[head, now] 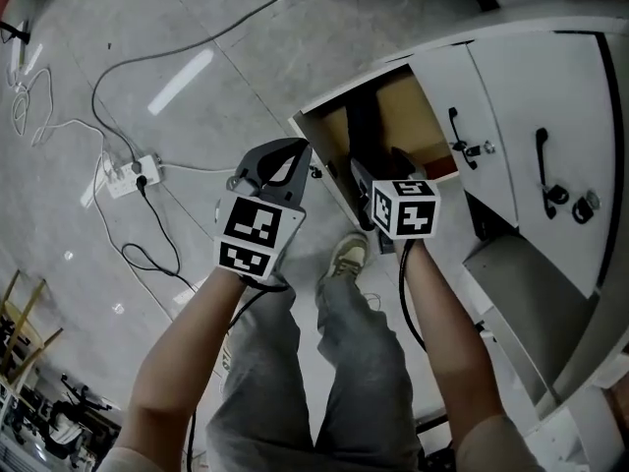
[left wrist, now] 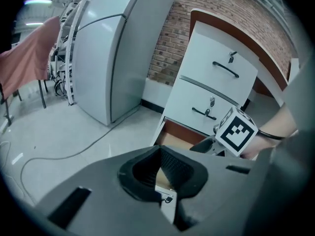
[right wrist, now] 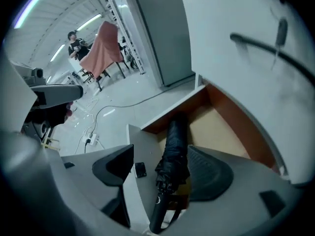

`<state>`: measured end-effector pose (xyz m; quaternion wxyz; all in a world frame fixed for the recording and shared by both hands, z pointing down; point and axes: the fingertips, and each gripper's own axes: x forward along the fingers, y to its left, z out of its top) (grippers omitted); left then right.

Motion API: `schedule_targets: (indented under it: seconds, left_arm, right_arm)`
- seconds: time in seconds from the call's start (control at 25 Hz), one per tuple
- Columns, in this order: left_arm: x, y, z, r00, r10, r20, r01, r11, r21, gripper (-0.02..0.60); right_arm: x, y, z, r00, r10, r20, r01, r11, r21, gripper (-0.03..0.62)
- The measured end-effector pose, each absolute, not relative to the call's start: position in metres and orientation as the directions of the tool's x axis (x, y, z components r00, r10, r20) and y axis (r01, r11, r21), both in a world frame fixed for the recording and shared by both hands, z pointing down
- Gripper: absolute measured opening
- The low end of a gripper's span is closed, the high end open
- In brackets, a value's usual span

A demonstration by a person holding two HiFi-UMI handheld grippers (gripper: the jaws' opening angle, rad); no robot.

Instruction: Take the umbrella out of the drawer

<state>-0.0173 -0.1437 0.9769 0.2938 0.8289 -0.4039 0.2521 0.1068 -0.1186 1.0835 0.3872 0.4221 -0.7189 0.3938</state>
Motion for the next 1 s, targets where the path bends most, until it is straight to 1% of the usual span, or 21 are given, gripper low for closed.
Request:
schedule_targets:
  seconds: [0.12,0.28,0.36,0.52,0.64,0.8,0.88,0.92,0.96,1.0]
  left_arm:
    - [-0.017,-0.136,1.004,0.550,-0.501,0.668,-0.818,-0.487,0.308,0.008]
    - [-0.015,-0.125,1.027,0.551,-0.489,0.677,-0.822,-0.459,0.337,0.008]
    - [-0.015,-0.121,1.034,0.548,-0.489,0.678,-0.825,-0.449,0.344,0.008]
    - [-0.013,-0.119,1.045,0.550,-0.491,0.676,-0.826,-0.443,0.349,0.008]
    - [-0.013,-0.118,1.052,0.551,-0.484,0.680,-0.824,-0.444,0.351,0.008]
    - [-0.011,-0.116,1.054,0.550,-0.482,0.682,-0.824,-0.449,0.346,0.008]
    - [-0.011,-0.114,1.054,0.554,-0.476,0.683,-0.820,-0.453,0.350,0.008]
    - [-0.011,-0.113,1.055,0.556,-0.472,0.685,-0.819,-0.455,0.351,0.008]
    - [-0.011,-0.111,1.055,0.556,-0.469,0.686,-0.818,-0.456,0.351,0.008]
    - [-0.011,-0.110,1.054,0.556,-0.467,0.688,-0.818,-0.457,0.350,0.008]
  right_arm:
    - [0.112,-0.108,1.121,-0.329,-0.247,0.912,-0.921,0.299,-0.251,0.319]
    - [0.118,-0.102,1.152,-0.323,-0.216,0.921,-0.929,0.256,-0.266,0.325]
    - [0.118,-0.102,1.163,-0.331,-0.209,0.920,-0.929,0.244,-0.279,0.327]
    - [0.116,-0.106,1.182,-0.350,-0.194,0.916,-0.928,0.209,-0.310,0.353]
    - [0.120,-0.102,1.198,-0.321,-0.151,0.935,-0.935,0.209,-0.287,0.356]
    - [0.122,-0.097,1.211,-0.340,-0.127,0.932,-0.934,0.158,-0.320,0.356]
    - [0.121,-0.096,1.211,-0.347,-0.128,0.929,-0.933,0.147,-0.329,0.353]
    - [0.121,-0.096,1.210,-0.349,-0.124,0.929,-0.933,0.143,-0.331,0.342]
    - [0.120,-0.095,1.209,-0.350,-0.119,0.929,-0.933,0.138,-0.333,0.311]
    - [0.119,-0.094,1.208,-0.348,-0.116,0.930,-0.933,0.134,-0.333,0.295]
